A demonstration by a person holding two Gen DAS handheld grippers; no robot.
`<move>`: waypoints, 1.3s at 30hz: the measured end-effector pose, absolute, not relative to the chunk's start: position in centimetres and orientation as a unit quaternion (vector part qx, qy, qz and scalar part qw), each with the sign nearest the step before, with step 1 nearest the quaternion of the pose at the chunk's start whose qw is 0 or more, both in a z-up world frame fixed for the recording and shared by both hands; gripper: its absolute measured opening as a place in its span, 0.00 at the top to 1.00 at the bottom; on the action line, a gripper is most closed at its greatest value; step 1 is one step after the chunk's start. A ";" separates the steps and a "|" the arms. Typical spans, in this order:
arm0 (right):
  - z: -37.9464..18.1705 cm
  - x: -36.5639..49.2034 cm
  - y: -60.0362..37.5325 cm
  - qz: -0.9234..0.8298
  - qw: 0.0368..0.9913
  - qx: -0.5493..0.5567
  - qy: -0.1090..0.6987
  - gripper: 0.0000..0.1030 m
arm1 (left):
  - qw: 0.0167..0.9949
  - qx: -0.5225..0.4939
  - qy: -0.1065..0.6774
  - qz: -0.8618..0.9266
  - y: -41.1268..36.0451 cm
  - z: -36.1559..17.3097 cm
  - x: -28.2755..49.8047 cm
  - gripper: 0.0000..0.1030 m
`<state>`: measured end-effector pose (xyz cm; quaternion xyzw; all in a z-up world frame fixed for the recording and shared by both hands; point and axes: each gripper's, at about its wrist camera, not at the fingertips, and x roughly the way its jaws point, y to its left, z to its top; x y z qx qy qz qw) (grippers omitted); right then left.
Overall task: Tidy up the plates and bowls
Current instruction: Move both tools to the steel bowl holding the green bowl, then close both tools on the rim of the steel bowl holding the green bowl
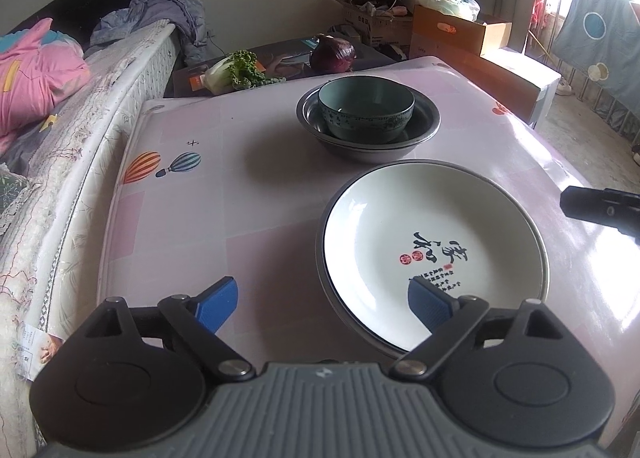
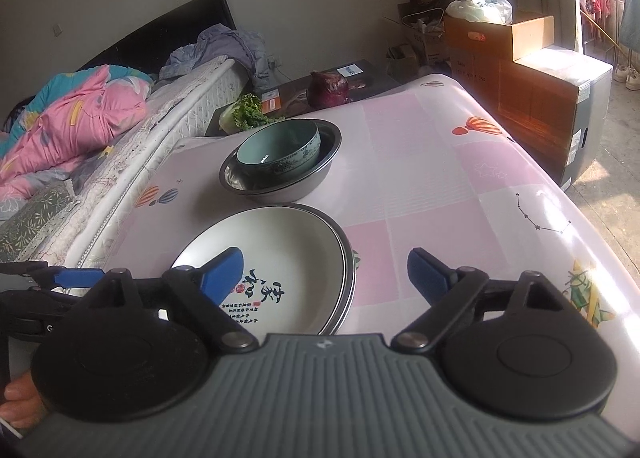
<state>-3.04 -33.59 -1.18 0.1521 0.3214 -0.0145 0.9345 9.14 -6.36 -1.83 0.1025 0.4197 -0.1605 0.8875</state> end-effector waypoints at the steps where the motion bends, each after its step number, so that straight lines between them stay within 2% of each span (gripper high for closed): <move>1: -1.0 -3.0 -33.7 -0.014 0.935 0.151 0.321 0.13 | 0.888 0.100 0.420 -0.159 -6.3 -1.7 9.2 0.08; 17: 1.1 2.2 -35.0 0.021 0.934 0.156 0.321 0.13 | 0.912 0.074 0.379 -0.140 -5.0 0.4 14.3 0.06; 23: 0.8 6.7 -37.3 0.039 0.923 0.186 0.335 0.13 | 0.923 0.028 0.354 -0.150 -4.0 0.5 18.1 0.06; 28: -0.8 11.3 -39.8 0.032 0.906 0.210 0.365 0.14 | 0.913 -0.018 0.369 -0.172 -4.0 -0.8 22.3 0.07; 30: -1.6 13.1 -40.8 0.028 0.900 0.224 0.374 0.19 | 0.907 -0.023 0.381 -0.177 -4.7 -1.6 24.1 0.09; 34: -4.1 17.0 -42.7 0.029 0.882 0.262 0.391 0.32 | 0.895 -0.029 0.402 -0.192 -6.0 -3.1 26.8 0.26; 36: -5.5 18.9 -43.1 0.033 0.872 0.277 0.403 0.44 | 0.888 -0.035 0.413 -0.197 -6.5 -3.8 27.9 0.33; 37: -5.9 19.5 -43.2 0.034 0.869 0.280 0.407 0.46 | 0.885 -0.038 0.420 -0.198 -6.7 -4.1 28.4 0.38; 39: -6.9 20.8 -43.3 0.039 0.862 0.288 0.416 0.52 | 0.879 -0.040 0.430 -0.201 -7.0 -4.6 29.0 0.40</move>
